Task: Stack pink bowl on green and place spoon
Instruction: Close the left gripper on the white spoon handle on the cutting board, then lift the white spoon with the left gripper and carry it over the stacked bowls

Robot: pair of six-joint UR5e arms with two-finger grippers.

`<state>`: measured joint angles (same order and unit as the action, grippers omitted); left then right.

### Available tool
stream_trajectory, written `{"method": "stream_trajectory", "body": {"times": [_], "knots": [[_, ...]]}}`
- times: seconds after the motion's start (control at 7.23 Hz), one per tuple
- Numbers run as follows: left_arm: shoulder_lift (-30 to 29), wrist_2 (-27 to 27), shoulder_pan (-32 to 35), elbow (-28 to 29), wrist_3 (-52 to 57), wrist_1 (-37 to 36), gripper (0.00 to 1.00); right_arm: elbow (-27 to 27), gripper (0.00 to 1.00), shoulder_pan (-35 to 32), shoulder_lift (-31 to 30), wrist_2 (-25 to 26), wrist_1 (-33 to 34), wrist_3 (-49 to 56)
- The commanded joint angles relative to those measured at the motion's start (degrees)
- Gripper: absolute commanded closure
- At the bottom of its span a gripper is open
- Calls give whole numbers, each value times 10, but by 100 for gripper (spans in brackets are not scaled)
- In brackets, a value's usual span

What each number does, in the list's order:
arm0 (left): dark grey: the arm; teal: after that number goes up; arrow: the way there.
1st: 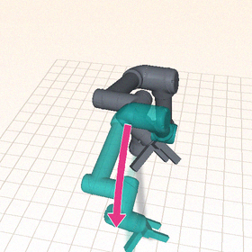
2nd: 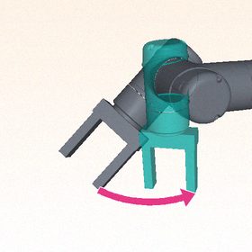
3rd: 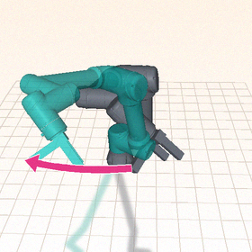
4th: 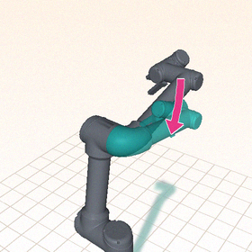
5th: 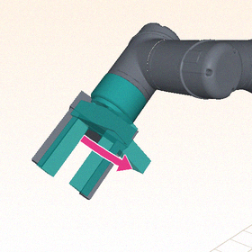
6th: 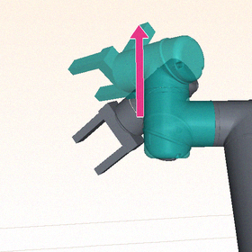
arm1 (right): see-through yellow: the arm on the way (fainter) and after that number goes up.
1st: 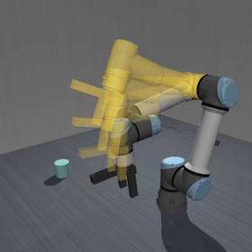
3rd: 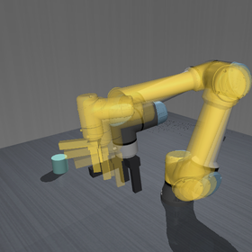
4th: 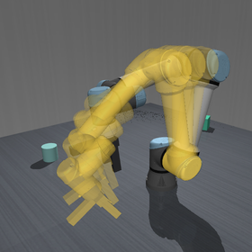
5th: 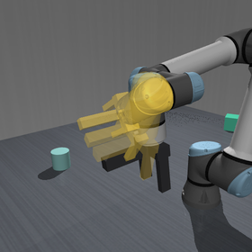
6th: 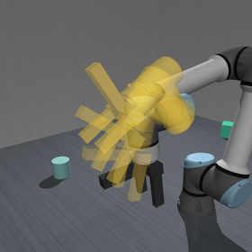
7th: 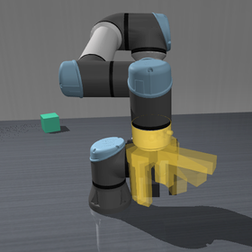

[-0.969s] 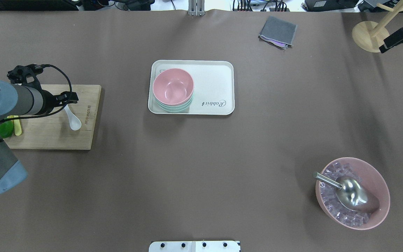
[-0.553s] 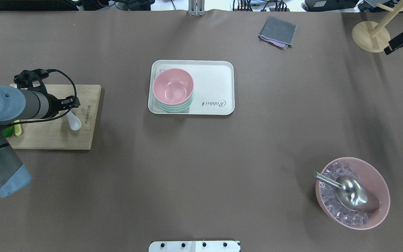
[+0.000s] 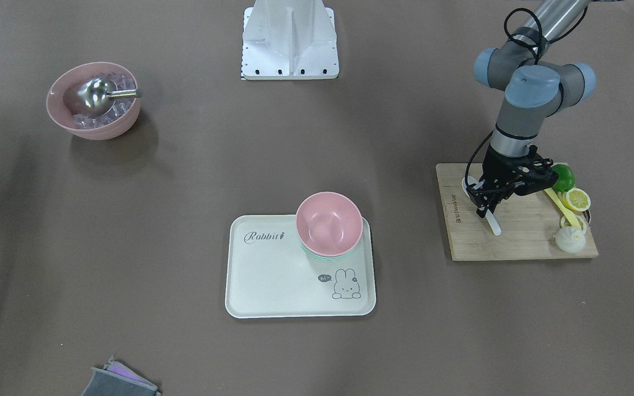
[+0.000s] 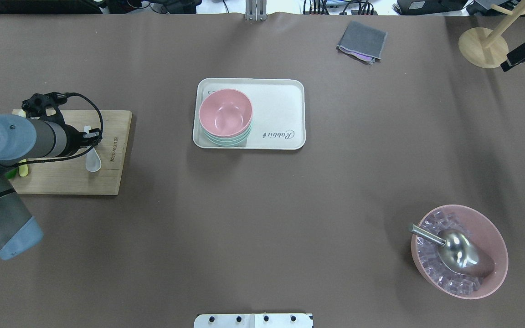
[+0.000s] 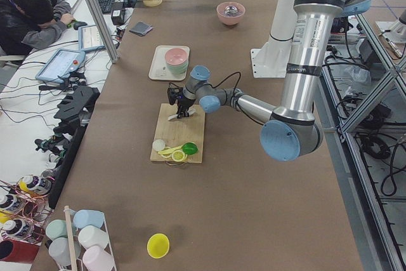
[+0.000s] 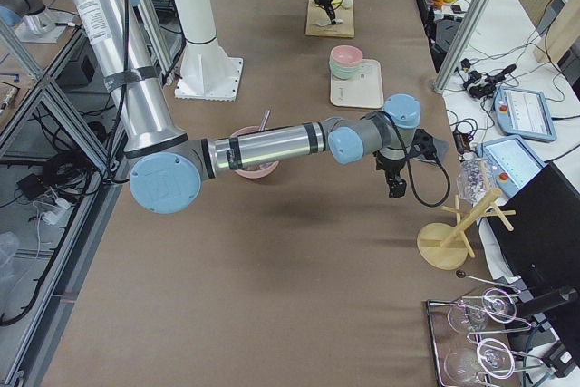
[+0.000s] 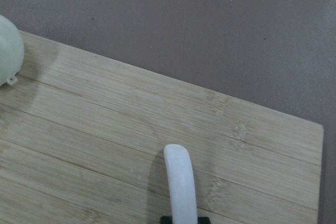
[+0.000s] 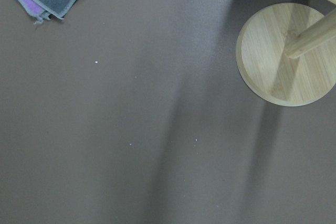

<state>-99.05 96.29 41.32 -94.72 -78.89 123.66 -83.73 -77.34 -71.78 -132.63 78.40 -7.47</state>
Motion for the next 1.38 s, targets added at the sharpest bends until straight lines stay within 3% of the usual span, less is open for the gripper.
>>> {"method": "stream_trajectory", "body": {"times": [0.0,0.14,0.28,0.55,0.83,0.97,1.25], "knots": [[0,0,1,-14,0,-1,83,0,0,0,-4,1,0,0],[-2,5,1,-32,0,-2,100,-1,0,0,-8,1,-1,2],[-31,7,0,-34,-1,-8,100,-1,0,-2,-20,1,-1,3],[-100,7,1,-31,-13,-50,100,1,0,-13,-77,4,-81,1],[-200,5,2,-29,-68,-141,100,-1,0,-20,-116,72,-97,3],[-243,2,5,-15,-85,-161,100,1,0,-20,-139,116,-92,4],[-323,-5,7,64,-101,-161,100,-5,0,-39,-185,112,-101,26]]}}
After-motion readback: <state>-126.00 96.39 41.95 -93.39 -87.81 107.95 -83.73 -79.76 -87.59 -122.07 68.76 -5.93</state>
